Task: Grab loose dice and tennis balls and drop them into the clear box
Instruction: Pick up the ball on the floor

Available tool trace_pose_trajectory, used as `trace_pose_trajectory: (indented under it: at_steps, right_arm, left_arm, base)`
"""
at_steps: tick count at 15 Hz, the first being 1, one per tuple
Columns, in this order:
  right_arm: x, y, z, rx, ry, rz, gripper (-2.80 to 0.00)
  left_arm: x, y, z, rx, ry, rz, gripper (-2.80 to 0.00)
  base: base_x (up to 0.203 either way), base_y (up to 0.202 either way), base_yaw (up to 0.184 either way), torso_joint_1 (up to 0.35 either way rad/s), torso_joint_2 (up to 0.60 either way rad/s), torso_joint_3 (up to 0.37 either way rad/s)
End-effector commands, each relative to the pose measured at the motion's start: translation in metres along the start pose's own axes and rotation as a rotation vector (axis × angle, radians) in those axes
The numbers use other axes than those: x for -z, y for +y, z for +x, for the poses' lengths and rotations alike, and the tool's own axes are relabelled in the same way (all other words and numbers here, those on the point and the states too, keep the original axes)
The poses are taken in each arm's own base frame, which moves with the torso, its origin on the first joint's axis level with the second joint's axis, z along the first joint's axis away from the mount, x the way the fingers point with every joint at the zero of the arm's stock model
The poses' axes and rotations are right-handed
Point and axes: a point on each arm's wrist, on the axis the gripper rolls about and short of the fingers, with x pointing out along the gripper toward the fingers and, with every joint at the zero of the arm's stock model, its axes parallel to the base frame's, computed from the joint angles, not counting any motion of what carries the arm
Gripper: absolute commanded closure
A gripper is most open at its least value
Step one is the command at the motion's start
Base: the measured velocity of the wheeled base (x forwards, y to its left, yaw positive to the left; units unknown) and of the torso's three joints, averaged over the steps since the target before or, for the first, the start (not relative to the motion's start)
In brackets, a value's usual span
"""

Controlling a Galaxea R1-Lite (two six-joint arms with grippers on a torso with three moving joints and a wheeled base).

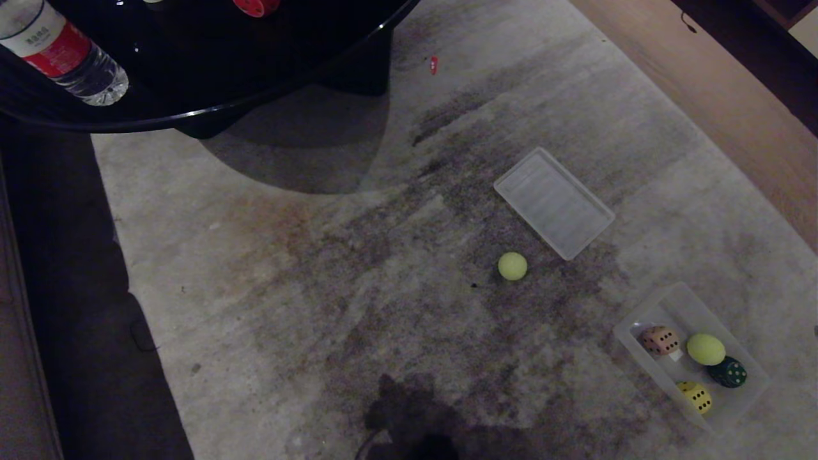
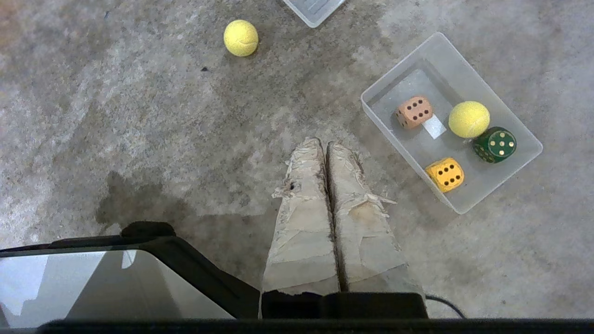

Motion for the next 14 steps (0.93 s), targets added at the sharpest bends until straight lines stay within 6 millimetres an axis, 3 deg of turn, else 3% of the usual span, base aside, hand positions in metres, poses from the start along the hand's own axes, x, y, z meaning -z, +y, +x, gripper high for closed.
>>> trace_pose_trajectory:
  at_steps: [1,5,14]
  right_arm:
    - [0.0,0.0,0.0001,-0.001,0.002,0.0,0.0]
    - [0.0,0.0,0.0001,0.001,0.002,0.006,0.0]
    - [-0.0067,0.0005,-0.0006,0.006,0.005,0.004,0.0]
  left_arm:
    - [0.0004,0.0,0.0002,0.001,0.003,0.0,0.0]
    - [0.0005,0.0,0.0002,0.001,0.005,0.003,0.0]
    - [0.0004,0.0,0.0002,0.001,0.003,-0.005,0.0]
  base:
    - [0.0,0.0,0.0,0.0,0.0,0.0]
    - [0.123,0.0,-0.003,0.001,0.0,0.004]
    - [0.0,0.0,0.0,0.0,0.0,0.0]
